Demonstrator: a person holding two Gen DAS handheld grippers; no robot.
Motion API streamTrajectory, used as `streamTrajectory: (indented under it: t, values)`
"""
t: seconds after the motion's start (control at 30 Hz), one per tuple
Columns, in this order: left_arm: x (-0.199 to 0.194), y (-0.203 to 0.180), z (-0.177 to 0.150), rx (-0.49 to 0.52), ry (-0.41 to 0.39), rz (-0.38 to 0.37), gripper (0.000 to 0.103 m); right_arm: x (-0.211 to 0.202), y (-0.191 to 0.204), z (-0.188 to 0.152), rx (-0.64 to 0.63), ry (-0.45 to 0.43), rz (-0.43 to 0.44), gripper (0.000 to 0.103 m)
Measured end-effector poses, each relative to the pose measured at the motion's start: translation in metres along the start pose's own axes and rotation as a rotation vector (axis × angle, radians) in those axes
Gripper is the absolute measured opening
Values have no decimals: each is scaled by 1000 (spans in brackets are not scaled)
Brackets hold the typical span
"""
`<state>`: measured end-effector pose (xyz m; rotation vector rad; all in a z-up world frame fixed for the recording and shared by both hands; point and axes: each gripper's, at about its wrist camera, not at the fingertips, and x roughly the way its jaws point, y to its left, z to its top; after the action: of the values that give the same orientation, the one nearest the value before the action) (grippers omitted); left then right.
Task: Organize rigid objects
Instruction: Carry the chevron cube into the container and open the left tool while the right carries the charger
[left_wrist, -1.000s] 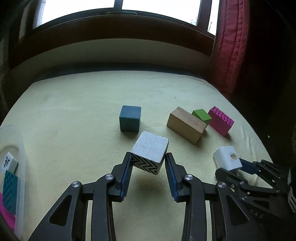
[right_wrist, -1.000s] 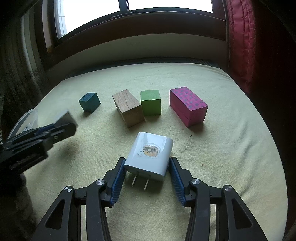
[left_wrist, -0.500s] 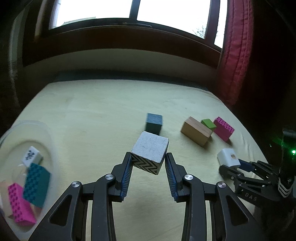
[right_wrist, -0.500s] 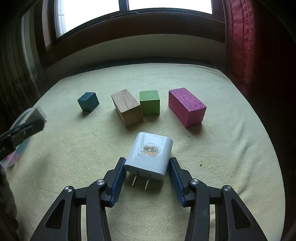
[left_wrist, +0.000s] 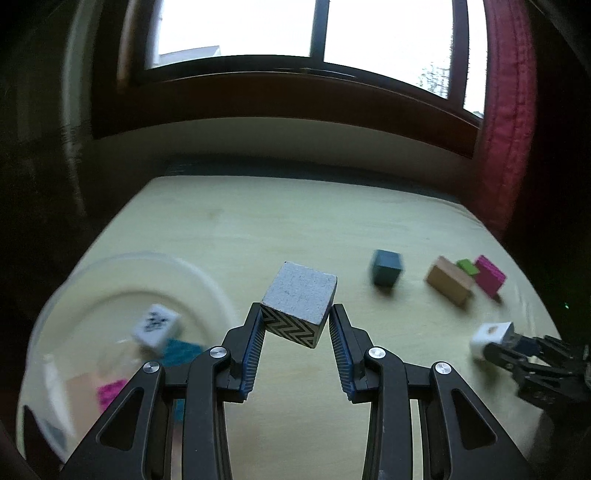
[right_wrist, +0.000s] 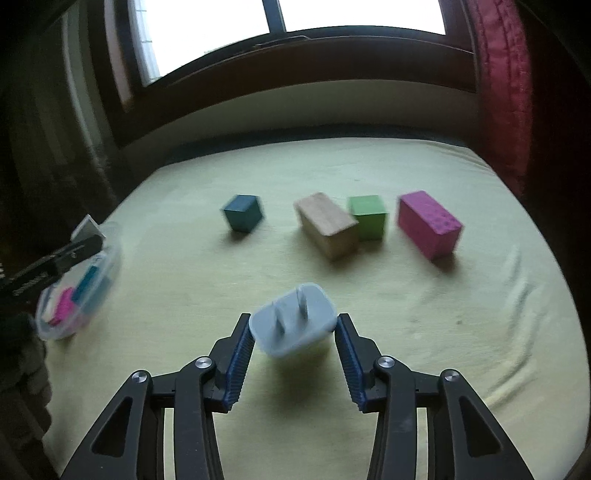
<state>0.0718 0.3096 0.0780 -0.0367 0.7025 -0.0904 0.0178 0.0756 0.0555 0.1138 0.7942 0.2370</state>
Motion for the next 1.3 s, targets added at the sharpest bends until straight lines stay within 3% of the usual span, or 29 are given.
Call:
streamTrajectory:
  t: [0.07, 0.1, 0.33, 0.67, 0.73, 0.93, 1.3]
  values:
    - [-2, 12, -1, -18, -2, 22, 37, -2, 8, 1, 2, 1, 26, 43]
    - [-2, 21, -1, -30, -3, 37, 37, -3, 14, 2, -3, -3, 38, 33]
    - [-7, 65, -3, -83, -13, 114, 37, -4, 34, 8, -24, -47, 55, 32]
    - [-6, 108, -7, -183, 15, 217, 42, -2, 24, 7, -2, -54, 20, 47]
    - [-7, 107, -7, -184, 7, 222, 55, -3, 25, 6, -5, -49, 31, 48]
    - [-8, 100, -6, -165, -5, 223, 66, 5, 44, -4, -54, -9, 59, 48]
    - [-8, 103, -5, -191, -5, 225, 69, 29, 61, -1, -147, 68, -22, 49]
